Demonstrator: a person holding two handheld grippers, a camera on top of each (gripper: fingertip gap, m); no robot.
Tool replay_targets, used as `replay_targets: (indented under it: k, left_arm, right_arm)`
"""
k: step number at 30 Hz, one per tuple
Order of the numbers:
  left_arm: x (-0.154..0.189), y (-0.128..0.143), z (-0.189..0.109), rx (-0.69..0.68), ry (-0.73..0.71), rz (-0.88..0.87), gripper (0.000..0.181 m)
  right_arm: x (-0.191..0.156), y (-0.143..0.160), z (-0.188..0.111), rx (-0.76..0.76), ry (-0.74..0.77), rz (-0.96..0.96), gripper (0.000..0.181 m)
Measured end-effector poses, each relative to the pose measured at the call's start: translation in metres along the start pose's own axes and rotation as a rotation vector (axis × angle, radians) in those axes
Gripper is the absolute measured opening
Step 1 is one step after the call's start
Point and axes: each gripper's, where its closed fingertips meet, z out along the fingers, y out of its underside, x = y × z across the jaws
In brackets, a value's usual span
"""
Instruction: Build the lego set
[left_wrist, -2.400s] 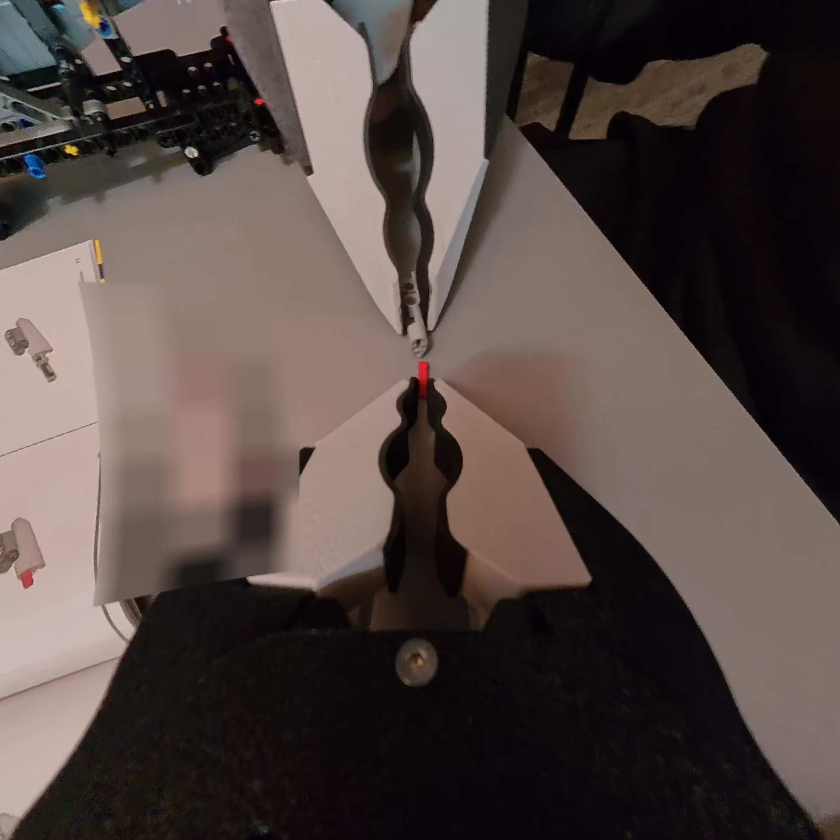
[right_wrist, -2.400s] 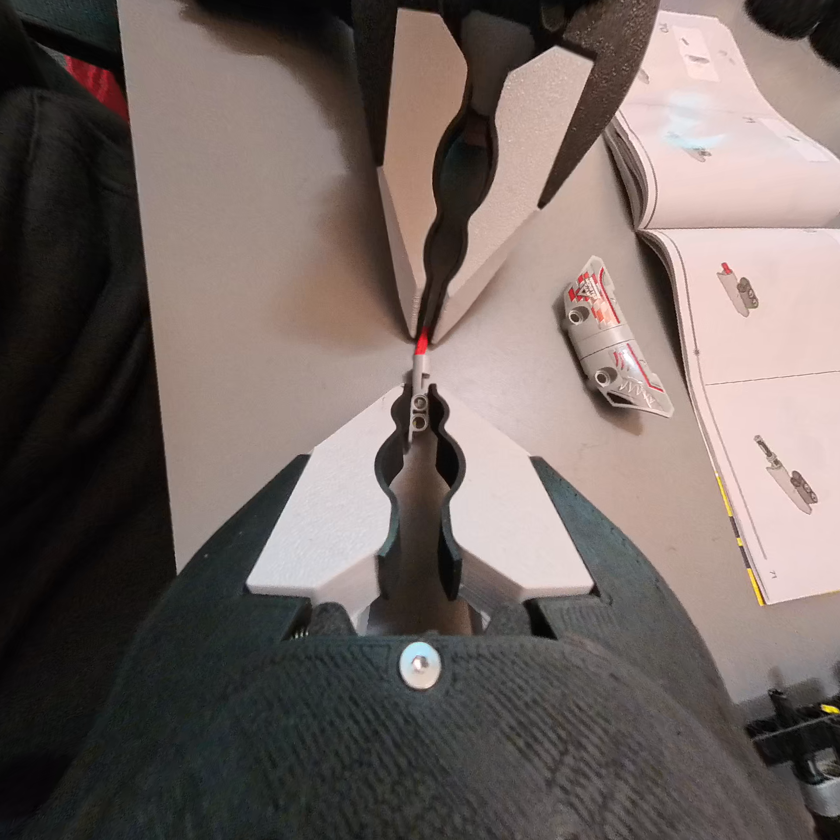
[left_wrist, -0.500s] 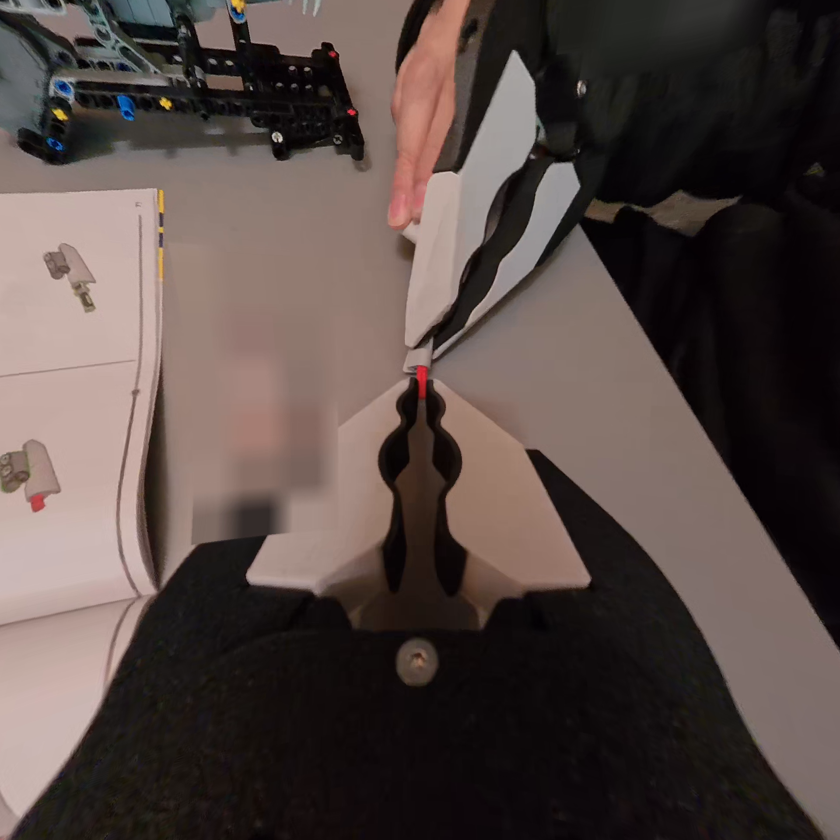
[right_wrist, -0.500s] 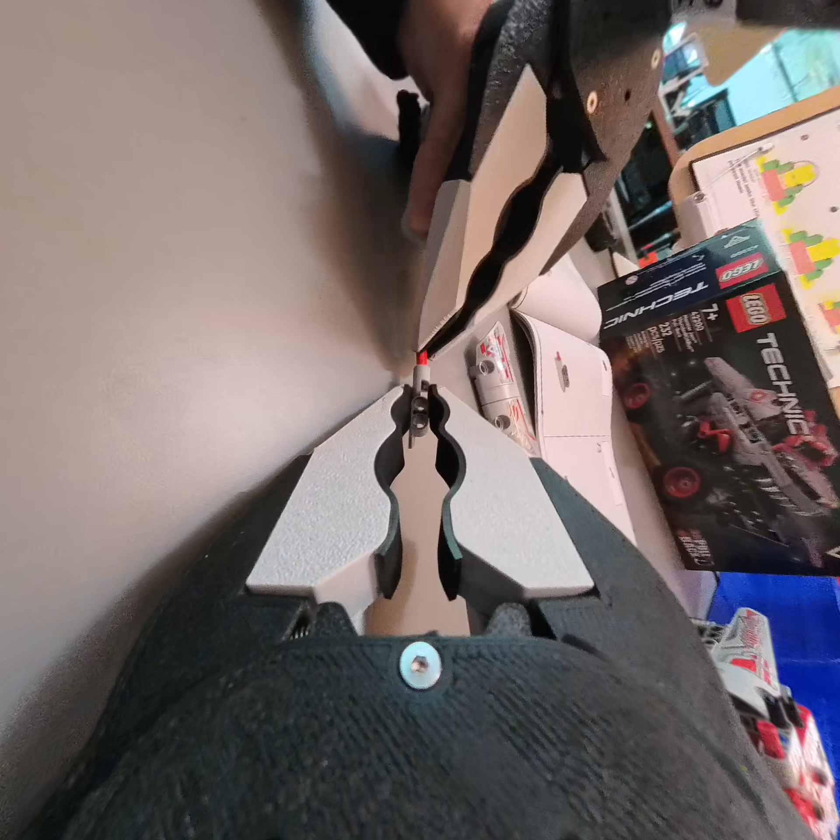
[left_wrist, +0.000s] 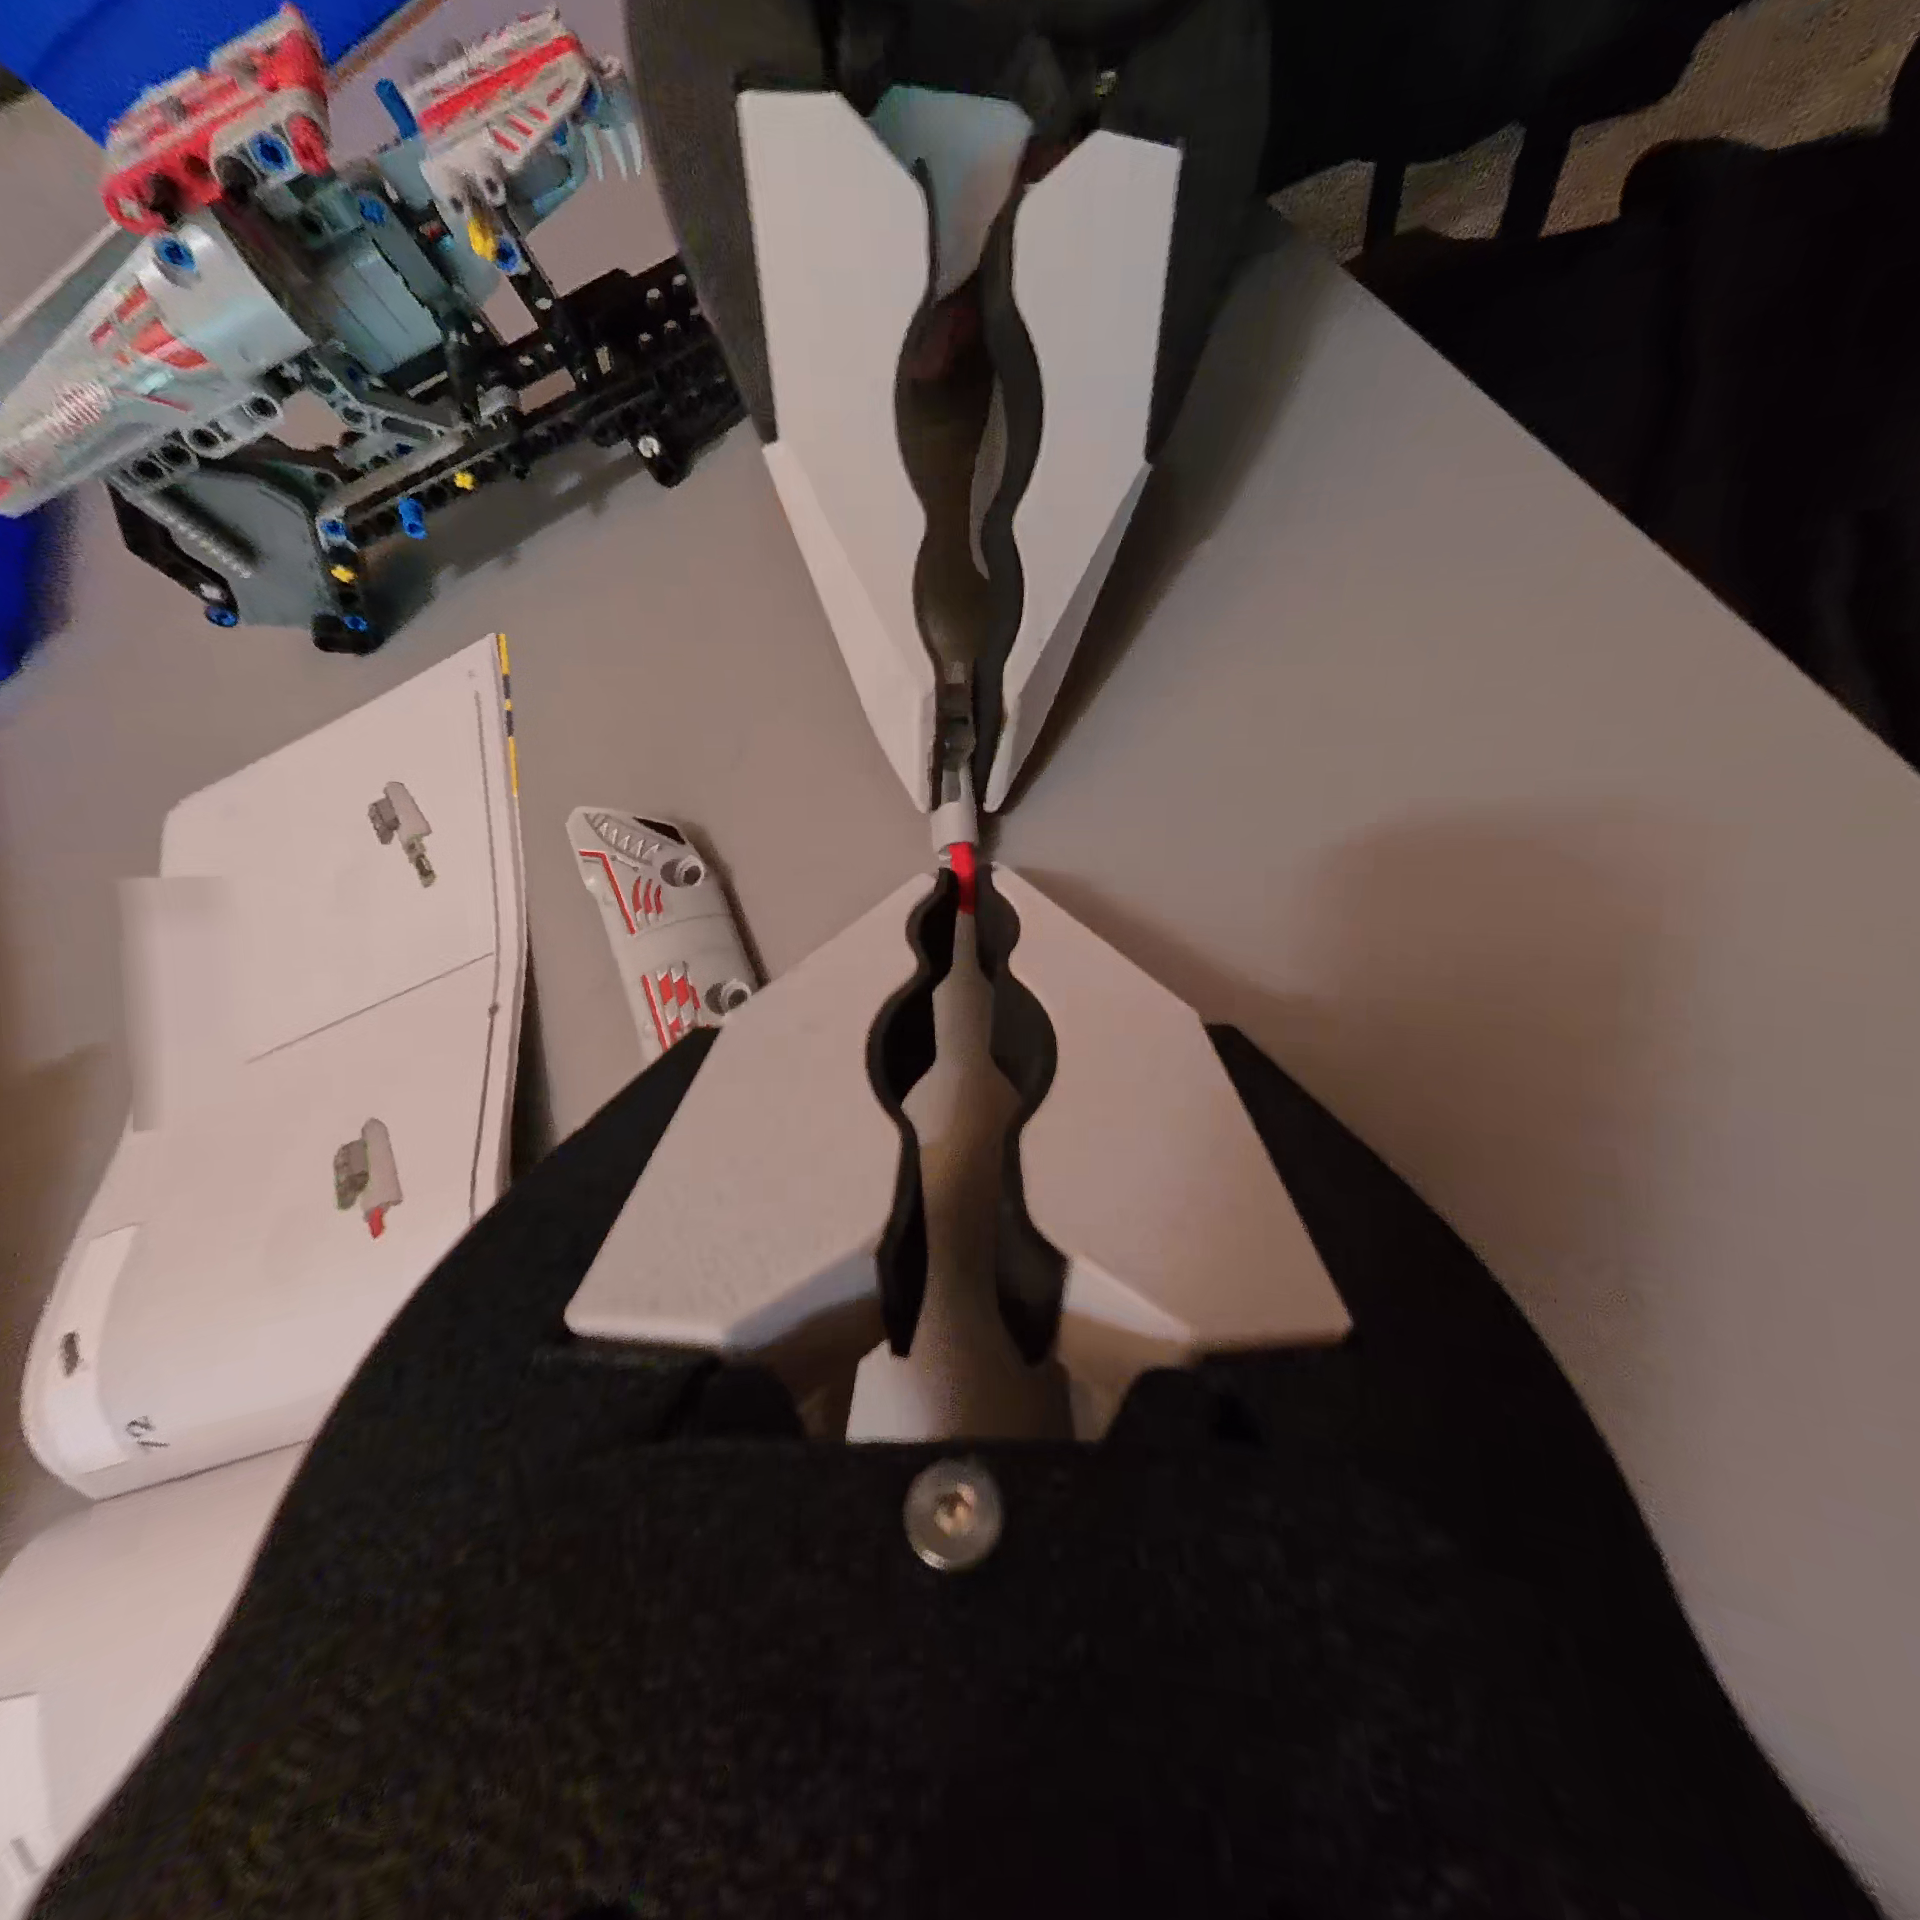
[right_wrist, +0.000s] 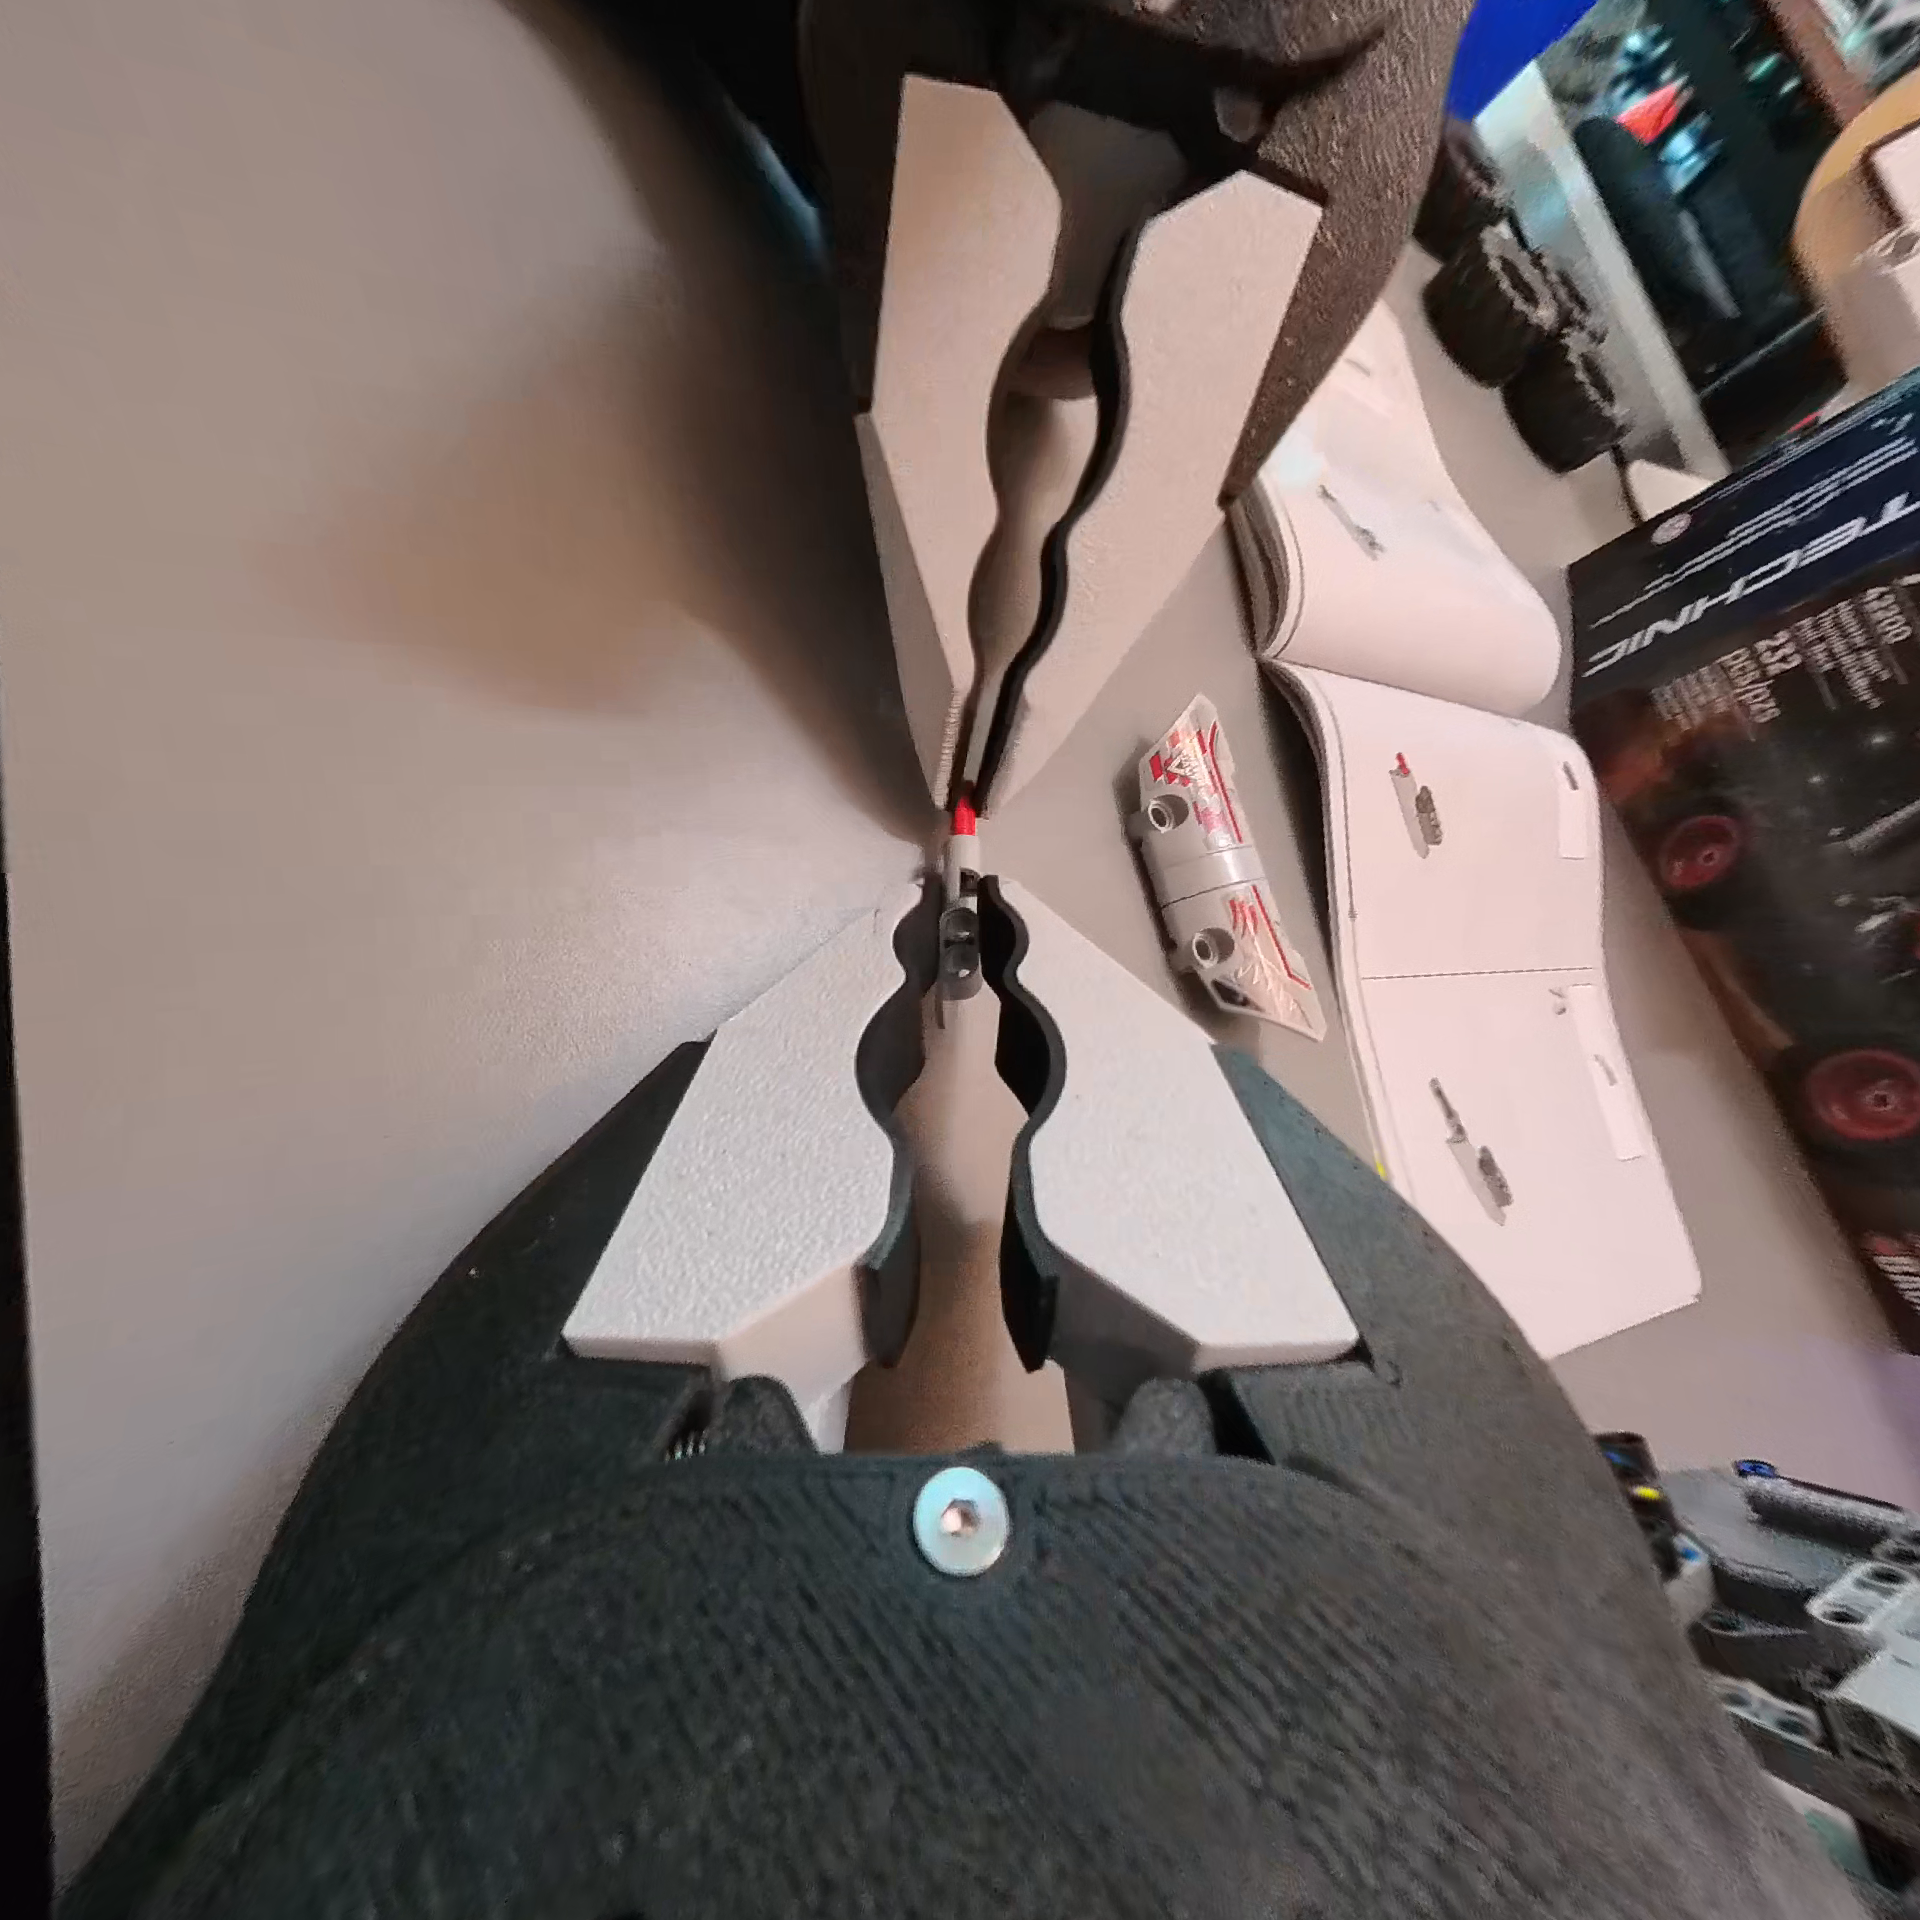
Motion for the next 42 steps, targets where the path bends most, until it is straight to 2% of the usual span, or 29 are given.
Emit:
replay_targets:
  k: [5,9,13,15,17,21,24,28,32,42]
  left_arm:
    - [-0.0011,-0.0028,-0.0016,0.022,-0.076,0.115,0.000]
    - [-0.0001,-0.0043,-0.0016,0.040,-0.072,0.150,0.000]
    - [-0.0003,-0.0059,-0.0011,0.036,0.006,-0.010,0.000]
    - [-0.0004,-0.0059,-0.0009,0.029,0.048,-0.120,0.000]
    - [0.0002,-0.0058,-0.0009,0.026,0.065,-0.158,0.000]
    - [0.0012,-0.0064,-0.0007,0.038,0.002,0.046,0.000]
    - [0.0010,-0.0063,-0.0007,0.046,0.023,0.044,0.000]
    - [-0.0008,-0.0064,-0.0005,0.041,0.062,-0.072,0.000]
    - [-0.0005,-0.0070,-0.0005,0.067,-0.006,0.133,0.000]
    - [-0.0029,-0.0078,0.0004,0.086,-0.011,0.179,0.000]
  right_arm:
    - [-0.0003,0.0019,0.0008,-0.011,-0.058,0.066,0.006]
    - [-0.0027,0.0026,0.0002,-0.002,-0.136,0.096,0.005]
    - [-0.0035,0.0039,-0.0002,0.001,-0.183,0.110,0.006]
    - [-0.0035,0.0041,-0.0003,-0.002,-0.171,0.105,0.006]
    - [-0.0032,0.0042,-0.0002,-0.011,-0.152,0.120,0.005]
    - [-0.0033,0.0032,-0.0004,-0.008,-0.125,0.075,0.006]
    - [-0.0029,0.0029,-0.0001,-0.009,-0.089,0.015,0.005]
    - [-0.0019,0.0033,0.0002,-0.012,-0.070,-0.004,0.005]
    - [-0.0021,0.0035,0.0004,-0.005,-0.118,0.049,0.005]
    - [-0.0015,0.0041,0.0005,-0.007,-0.138,0.085,0.006]
